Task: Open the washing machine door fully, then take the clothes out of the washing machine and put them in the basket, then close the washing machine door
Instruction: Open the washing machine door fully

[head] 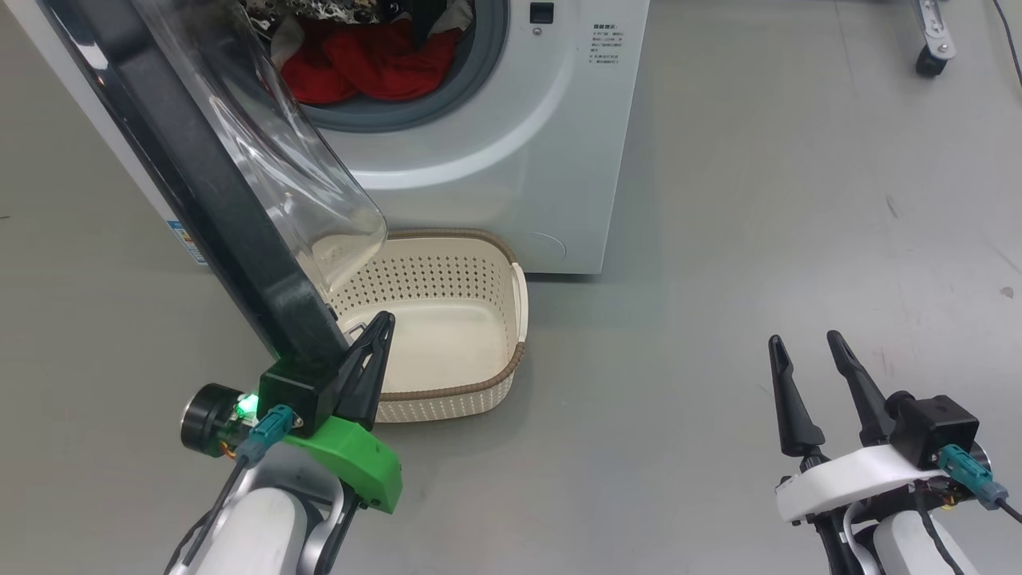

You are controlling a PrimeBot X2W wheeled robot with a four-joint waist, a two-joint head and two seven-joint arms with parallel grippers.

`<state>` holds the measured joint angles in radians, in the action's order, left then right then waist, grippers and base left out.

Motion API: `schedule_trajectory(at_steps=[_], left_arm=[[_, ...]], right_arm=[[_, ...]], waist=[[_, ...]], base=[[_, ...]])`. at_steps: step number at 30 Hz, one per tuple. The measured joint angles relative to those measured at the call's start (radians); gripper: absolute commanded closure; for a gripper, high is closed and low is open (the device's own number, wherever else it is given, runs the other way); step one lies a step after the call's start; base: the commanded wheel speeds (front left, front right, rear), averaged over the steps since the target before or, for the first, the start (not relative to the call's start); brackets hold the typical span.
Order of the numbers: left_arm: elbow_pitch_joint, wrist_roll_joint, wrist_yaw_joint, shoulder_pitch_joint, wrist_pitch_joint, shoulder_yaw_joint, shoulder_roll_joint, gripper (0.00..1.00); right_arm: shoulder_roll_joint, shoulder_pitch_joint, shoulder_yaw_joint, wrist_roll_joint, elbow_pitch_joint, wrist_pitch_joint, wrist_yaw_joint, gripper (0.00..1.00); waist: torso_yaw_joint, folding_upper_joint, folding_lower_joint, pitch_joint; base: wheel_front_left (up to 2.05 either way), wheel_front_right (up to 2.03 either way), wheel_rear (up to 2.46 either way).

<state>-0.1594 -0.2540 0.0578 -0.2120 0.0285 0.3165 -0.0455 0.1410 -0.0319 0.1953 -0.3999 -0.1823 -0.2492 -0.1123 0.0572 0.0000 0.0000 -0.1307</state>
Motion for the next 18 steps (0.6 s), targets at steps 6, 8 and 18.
schedule_trajectory(at_steps=[6, 8, 18], left_arm=[[-0.022, -0.006, 0.0, -0.004, 0.01, 0.008, 0.004, 1.0], [-0.028, -0.009, 0.0, -0.004, 0.018, 0.009, 0.005, 1.0], [-0.059, -0.021, 0.0, -0.005, 0.035, 0.015, 0.009, 1.0]], right_arm=[[0.0, 0.001, -0.016, 0.005, -0.001, 0.0, -0.001, 0.0], [0.0, 0.001, -0.017, 0.005, -0.002, 0.0, -0.001, 0.0], [0.0, 0.003, -0.02, 0.008, -0.004, 0.0, -0.001, 0.0]], waist=[[0.022, 0.0, 0.0, 0.004], [0.031, 0.0, 0.0, 0.007], [0.086, 0.0, 0.0, 0.021]], base=[[0.0, 0.0, 0.0], [0.0, 0.0, 0.0], [0.0, 0.0, 0.0]])
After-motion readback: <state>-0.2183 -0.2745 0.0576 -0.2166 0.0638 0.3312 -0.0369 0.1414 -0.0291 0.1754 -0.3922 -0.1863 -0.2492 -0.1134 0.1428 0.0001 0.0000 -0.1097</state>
